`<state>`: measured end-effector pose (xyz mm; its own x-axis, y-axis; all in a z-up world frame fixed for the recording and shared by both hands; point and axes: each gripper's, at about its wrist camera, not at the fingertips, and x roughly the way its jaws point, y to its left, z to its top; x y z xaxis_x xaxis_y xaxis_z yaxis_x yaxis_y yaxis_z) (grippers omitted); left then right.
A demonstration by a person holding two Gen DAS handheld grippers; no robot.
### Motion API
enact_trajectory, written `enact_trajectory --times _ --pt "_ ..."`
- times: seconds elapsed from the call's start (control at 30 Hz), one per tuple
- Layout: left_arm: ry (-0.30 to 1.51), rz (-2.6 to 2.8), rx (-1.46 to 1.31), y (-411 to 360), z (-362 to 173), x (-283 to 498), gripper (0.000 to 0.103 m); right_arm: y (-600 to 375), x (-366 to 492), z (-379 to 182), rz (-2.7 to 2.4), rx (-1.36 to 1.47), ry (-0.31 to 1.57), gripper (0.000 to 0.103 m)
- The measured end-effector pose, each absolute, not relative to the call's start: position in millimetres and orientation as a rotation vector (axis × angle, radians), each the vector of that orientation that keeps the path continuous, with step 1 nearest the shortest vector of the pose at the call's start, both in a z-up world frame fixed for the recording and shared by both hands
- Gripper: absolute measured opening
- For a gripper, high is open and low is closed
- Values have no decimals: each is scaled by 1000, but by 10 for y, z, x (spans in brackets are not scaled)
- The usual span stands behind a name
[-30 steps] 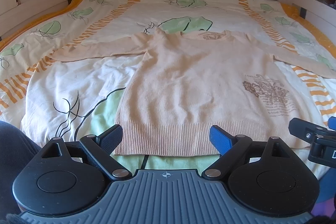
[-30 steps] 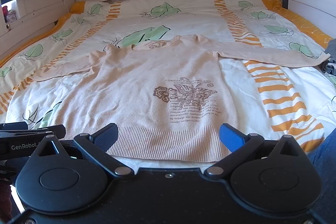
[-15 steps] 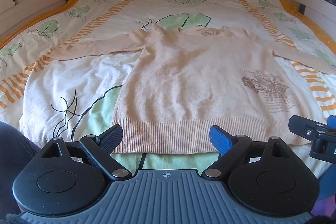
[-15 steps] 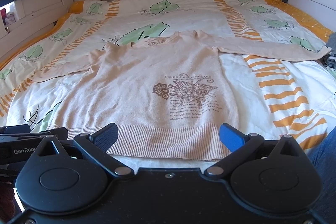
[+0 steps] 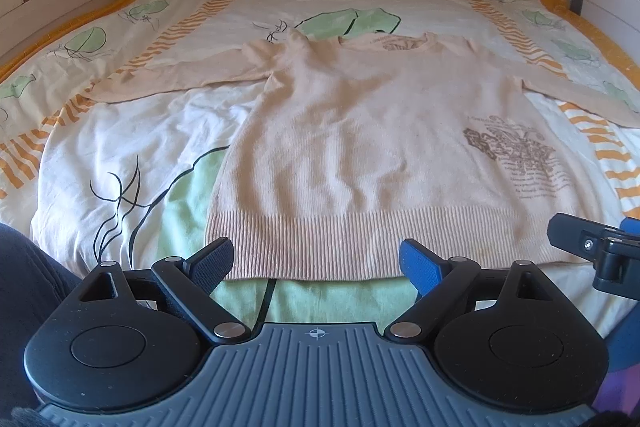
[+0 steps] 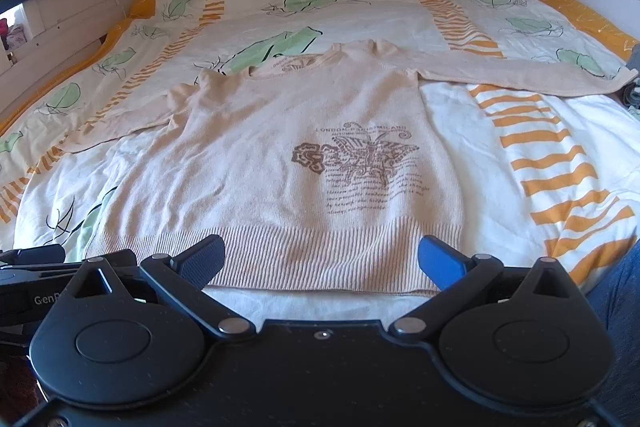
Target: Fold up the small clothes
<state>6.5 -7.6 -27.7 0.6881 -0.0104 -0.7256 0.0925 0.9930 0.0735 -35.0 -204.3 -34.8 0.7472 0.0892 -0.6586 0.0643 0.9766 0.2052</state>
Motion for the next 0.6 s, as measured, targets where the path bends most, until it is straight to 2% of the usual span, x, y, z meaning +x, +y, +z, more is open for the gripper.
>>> enact_trajectory --times 0.27,0.6 --pt "839 -74 97 -34 -276 244 90 -2046 -190 -342 32 200 747 102" --pt "813 -108 76 -67 -125 888 90 -2124 378 -211 36 146 711 102"
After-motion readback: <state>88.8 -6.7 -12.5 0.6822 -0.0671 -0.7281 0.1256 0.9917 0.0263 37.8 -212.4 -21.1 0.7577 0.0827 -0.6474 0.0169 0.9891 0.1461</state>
